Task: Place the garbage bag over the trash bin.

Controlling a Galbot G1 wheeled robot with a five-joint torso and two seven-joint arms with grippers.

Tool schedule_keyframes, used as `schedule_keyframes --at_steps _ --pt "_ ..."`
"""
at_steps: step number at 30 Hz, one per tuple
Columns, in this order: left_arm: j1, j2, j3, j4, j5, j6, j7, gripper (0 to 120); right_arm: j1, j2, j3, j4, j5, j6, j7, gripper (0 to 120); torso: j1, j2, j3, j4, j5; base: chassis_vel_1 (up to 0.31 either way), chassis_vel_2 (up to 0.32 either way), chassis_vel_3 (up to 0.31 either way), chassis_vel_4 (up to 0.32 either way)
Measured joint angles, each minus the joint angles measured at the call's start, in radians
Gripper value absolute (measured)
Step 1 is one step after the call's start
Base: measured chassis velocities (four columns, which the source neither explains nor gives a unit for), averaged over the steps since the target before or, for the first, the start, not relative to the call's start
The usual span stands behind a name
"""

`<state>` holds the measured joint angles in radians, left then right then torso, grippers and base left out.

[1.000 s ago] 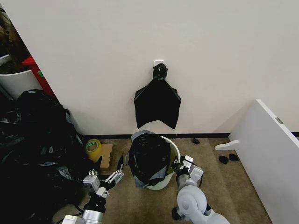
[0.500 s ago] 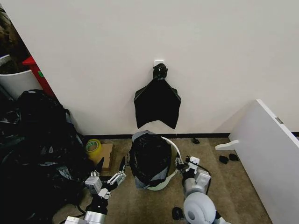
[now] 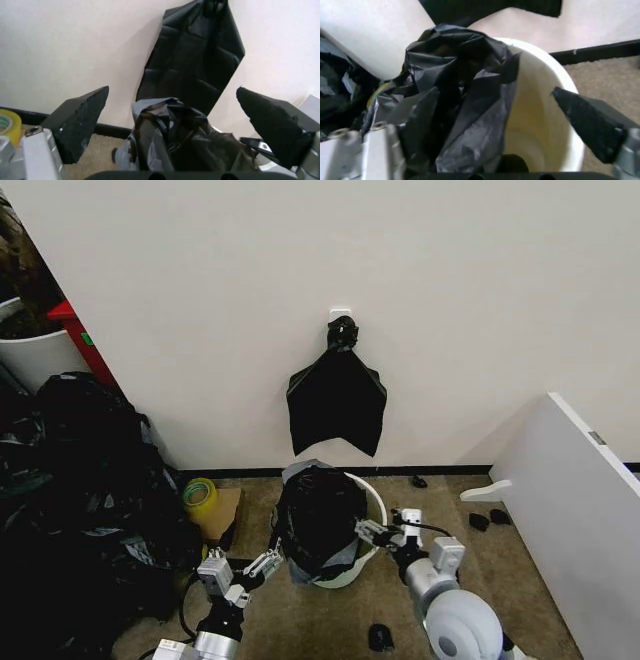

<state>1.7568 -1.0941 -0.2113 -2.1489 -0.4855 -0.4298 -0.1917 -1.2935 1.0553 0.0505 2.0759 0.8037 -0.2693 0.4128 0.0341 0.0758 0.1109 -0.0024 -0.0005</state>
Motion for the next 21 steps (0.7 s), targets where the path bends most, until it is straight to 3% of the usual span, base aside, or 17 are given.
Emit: schedule_keyframes --at_steps 2,6,7,8,10,12,17,20,21 --pt "0.002 0.004 -0.005 0.001 -0.011 0.003 -0.005 100 0.051 0.002 -0.028 -0.035 0.026 -0.01 0.007 75 0.0 0.0 0.0 0.0 -0.0002 0.0 0.0 0.0 0.0" --pt "-0.001 0.007 -0.006 0.001 -0.019 0.009 -0.01 100 0.086 0.003 -0.045 -0.06 0.055 -0.028 0.023 68 0.0 0.0 0.0 0.0001 0.0 0.0 0.0 0.0 0.0" --pt "-0.004 0.011 -0.005 0.001 -0.024 0.016 -0.016 100 0.103 0.003 -0.051 -0.074 0.064 -0.033 0.029 58 0.0 0.0 0.0 0.0001 -0.0001 0.0 0.0 0.0 0.0" --pt "-0.004 0.011 -0.005 0.001 -0.024 0.016 -0.016 100 0.103 0.003 -0.051 -0.074 0.064 -0.033 0.029 58 0.0 0.0 0.0 0.0001 -0.0001 0.0 0.0 0.0 0.0" --pt "-0.018 0.022 0.009 0.003 -0.027 0.058 -0.052 100 0.119 0.001 -0.056 -0.092 0.079 -0.041 0.042 48 0.0 0.0 0.0 -0.0001 -0.0002 0.0 0.0 0.0 0.0" --pt "-0.037 0.036 0.033 -0.011 -0.048 0.158 -0.119 100 0.121 -0.003 -0.056 -0.1 0.081 -0.042 0.048 38 0.0 0.0 0.0 0.0 -0.0002 0.0 0.0 0.0 0.0" --pt "-0.099 0.06 0.058 -0.035 -0.105 0.273 -0.18 98 0.12 -0.01 -0.056 -0.1 0.079 -0.042 0.048 25 0.0 0.0 0.0 0.0 0.0 0.0 0.0 0.0 0.0" --pt "-0.226 0.092 0.076 -0.037 -0.155 0.385 -0.241 97 0.119 -0.016 -0.056 -0.094 0.074 -0.042 0.049 10 0.0 0.0 0.0 0.0 -0.0002 0.0 0.0 0.0 0.0" --pt "-0.226 0.092 0.076 -0.037 -0.155 0.385 -0.241 97 0.119 -0.016 -0.056 -0.094 0.074 -0.042 0.049 10 0.0 0.0 0.0 0.0 -0.0002 0.0 0.0 0.0 0.0"
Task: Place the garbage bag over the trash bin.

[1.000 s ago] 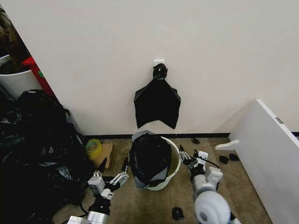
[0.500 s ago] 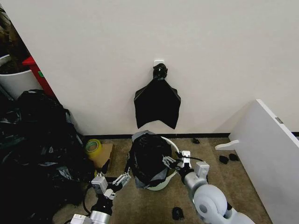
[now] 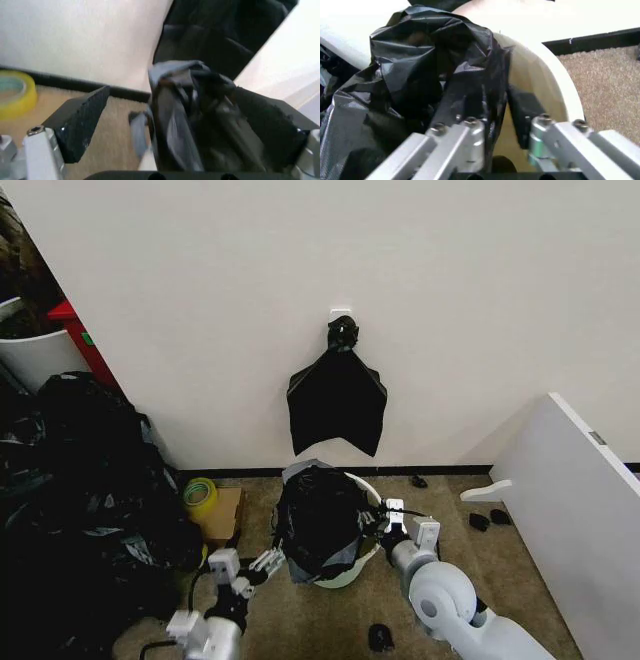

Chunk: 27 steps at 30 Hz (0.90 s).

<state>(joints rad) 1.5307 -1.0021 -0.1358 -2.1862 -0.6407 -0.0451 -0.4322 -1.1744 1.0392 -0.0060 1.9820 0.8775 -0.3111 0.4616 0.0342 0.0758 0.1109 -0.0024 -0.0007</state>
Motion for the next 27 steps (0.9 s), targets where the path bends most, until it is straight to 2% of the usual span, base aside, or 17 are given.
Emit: schedule_keyframes --at_steps 3,5,8,11,19,27 --pt "-0.145 0.026 0.015 0.022 -0.119 0.114 -0.057 100 -0.001 -0.001 0.0 0.006 -0.003 -0.002 0.003 0 0.0 0.0 0.0 -0.0003 0.0001 0.0 0.0 0.0 0.0" --pt "-0.18 0.03 0.019 0.033 -0.155 0.143 -0.074 100 -0.001 -0.001 0.0 0.008 -0.004 -0.003 0.004 0 0.0 0.0 0.0 -0.0004 0.0001 0.0 0.0 0.0 0.0" --pt "-0.274 0.034 0.034 0.094 -0.246 0.229 -0.126 100 -0.004 0.001 0.003 0.011 -0.008 -0.005 0.01 0 0.0 0.0 0.0 -0.0003 0.0001 0.0 0.0 0.0 0.0" --pt "-0.311 0.022 0.047 0.122 -0.301 0.283 -0.175 100 -0.007 0.002 0.005 0.014 -0.01 -0.006 0.014 0 0.0 0.0 0.0 -0.0001 0.0001 0.0 0.0 0.0 0.0" --pt "-0.348 -0.017 0.077 0.147 -0.429 0.348 -0.209 99 -0.019 -0.001 0.012 0.017 -0.018 -0.006 0.015 0 0.0 0.0 0.0 -0.0002 0.0002 0.0 0.0 0.0 0.0" --pt "-0.373 -0.042 0.103 0.167 -0.46 0.39 -0.218 100 -0.028 -0.001 0.012 0.022 -0.025 -0.005 0.014 0 0.0 0.0 0.0 -0.0001 0.0002 0.0 0.0 0.0 0.0"
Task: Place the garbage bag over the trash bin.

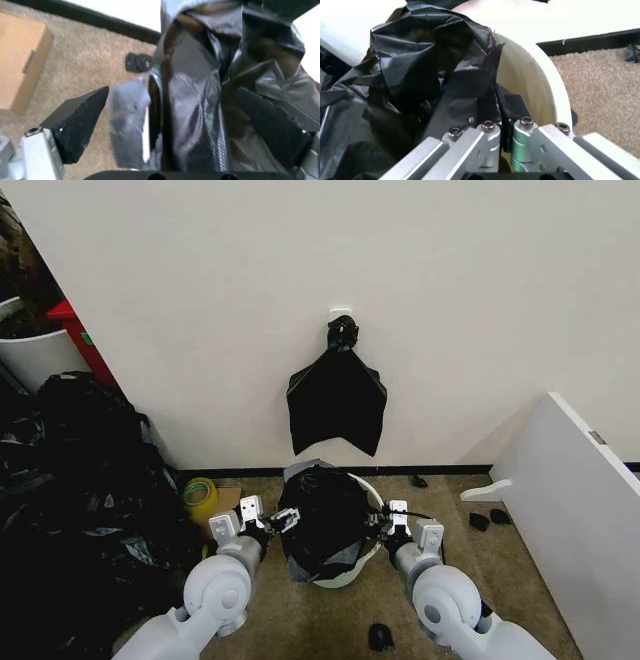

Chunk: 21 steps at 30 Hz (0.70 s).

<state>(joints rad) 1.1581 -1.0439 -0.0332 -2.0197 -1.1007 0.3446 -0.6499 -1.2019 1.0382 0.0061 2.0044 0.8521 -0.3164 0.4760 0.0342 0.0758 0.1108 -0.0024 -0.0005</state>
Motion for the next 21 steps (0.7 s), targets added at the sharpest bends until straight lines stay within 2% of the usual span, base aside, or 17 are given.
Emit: schedule_keyframes --at_steps 2,3,10,13,15,17,18,20,21 --pt "-0.013 -0.011 0.005 0.009 -0.025 0.026 -0.022 100 -0.002 0.0 -0.001 0.001 -0.001 0.0 0.0 0 0.0 0.0 0.0 0.0001 0.0001 0.0 0.0 0.0 0.0" --pt "-0.03 -0.028 0.011 0.019 -0.057 0.064 -0.058 100 -0.003 0.001 -0.002 0.004 -0.002 0.0 0.0 0 0.0 0.0 0.0 0.0001 0.0 0.0 0.0 0.0 0.0" --pt "-0.087 -0.085 0.039 0.064 -0.126 0.118 -0.142 91 -0.011 0.001 -0.002 0.01 -0.01 0.002 0.0 0 0.0 0.0 0.0 -0.0003 -0.0001 0.0 0.0 0.0 0.0" --pt "-0.089 -0.095 0.037 0.075 -0.162 0.13 -0.178 77 -0.021 0.0 0.002 0.013 -0.016 0.003 0.0 0 0.0 0.0 0.0 -0.0002 -0.0001 0.0 0.0 0.0 0.0" --pt "-0.087 -0.095 0.034 0.078 -0.164 0.13 -0.182 73 -0.022 0.0 0.004 0.013 -0.017 0.004 0.0 0 0.0 0.0 0.0 -0.0001 0.0 0.0 0.0 0.0 0.0" --pt "-0.084 -0.096 0.025 0.085 -0.171 0.129 -0.189 62 -0.023 0.0 0.005 0.013 -0.017 0.005 0.0 0 0.0 0.0 0.0 0.0 -0.0001 0.0 0.0 0.0 0.0" --pt "-0.084 -0.096 0.025 0.085 -0.171 0.129 -0.189 62 -0.023 0.0 0.005 0.013 -0.017 0.005 0.0 0 0.0 0.0 0.0 0.0 -0.0001 0.0 0.0 0.0 0.0" --pt "-0.085 -0.096 0.02 0.092 -0.179 0.129 -0.194 52 -0.021 0.0 0.005 0.013 -0.017 0.005 0.0 0 0.0 0.0 0.0 0.0 -0.0001 0.0 0.0 0.0 0.0" --pt "-0.085 -0.096 0.02 0.092 -0.179 0.129 -0.194 52 -0.021 0.0 0.005 0.013 -0.017 0.005 0.0 0 0.0 0.0 0.0 0.0 -0.0001 0.0 0.0 0.0 0.0"
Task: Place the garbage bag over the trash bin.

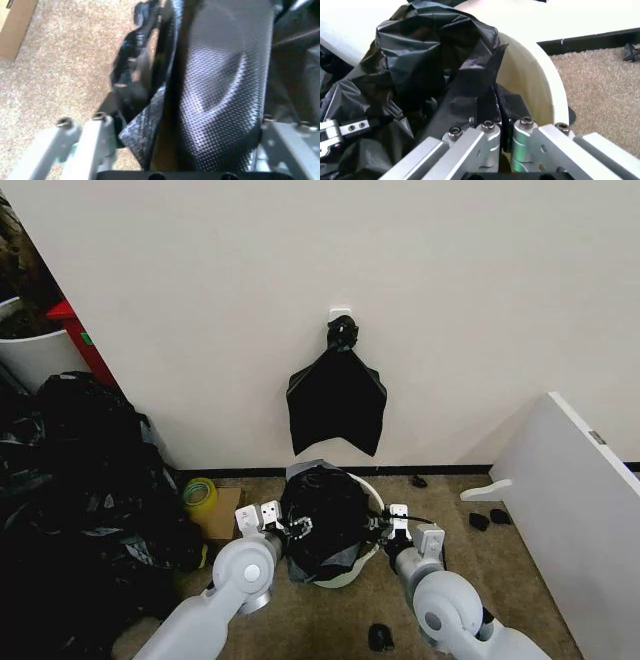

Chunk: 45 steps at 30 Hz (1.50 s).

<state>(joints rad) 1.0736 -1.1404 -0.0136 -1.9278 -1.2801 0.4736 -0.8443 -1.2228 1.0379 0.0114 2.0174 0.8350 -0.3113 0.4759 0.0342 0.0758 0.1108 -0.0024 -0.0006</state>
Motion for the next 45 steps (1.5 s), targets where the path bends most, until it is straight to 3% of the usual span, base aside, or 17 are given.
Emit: schedule_keyframes --at_steps 11,14,30,45 --pt "0.005 -0.013 -0.011 0.03 -0.004 -0.025 -0.01 7 0.001 0.001 -0.005 -0.001 0.0 0.003 -0.002 0 0.0 0.0 0.0 0.0 0.0 0.0 0.0 0.0 0.0" --pt "0.012 -0.015 -0.013 0.03 0.001 -0.035 -0.005 1 0.0 0.002 -0.006 0.0 -0.001 0.004 -0.002 0 0.0 0.0 0.0 -0.0001 -0.0001 0.0 0.0 0.0 0.0" --pt "0.042 -0.017 -0.048 0.027 0.057 -0.12 0.006 0 -0.036 -0.016 0.005 0.108 -0.056 0.019 -0.007 0 0.0 0.0 0.0 0.0 0.0 0.0 0.0 0.0 0.0" --pt "0.098 -0.005 -0.091 -0.028 0.063 -0.135 0.006 0 -0.076 -0.071 0.077 0.137 -0.04 0.019 0.003 0 0.0 0.0 0.0 -0.0001 -0.0001 0.0 0.0 0.0 0.0"
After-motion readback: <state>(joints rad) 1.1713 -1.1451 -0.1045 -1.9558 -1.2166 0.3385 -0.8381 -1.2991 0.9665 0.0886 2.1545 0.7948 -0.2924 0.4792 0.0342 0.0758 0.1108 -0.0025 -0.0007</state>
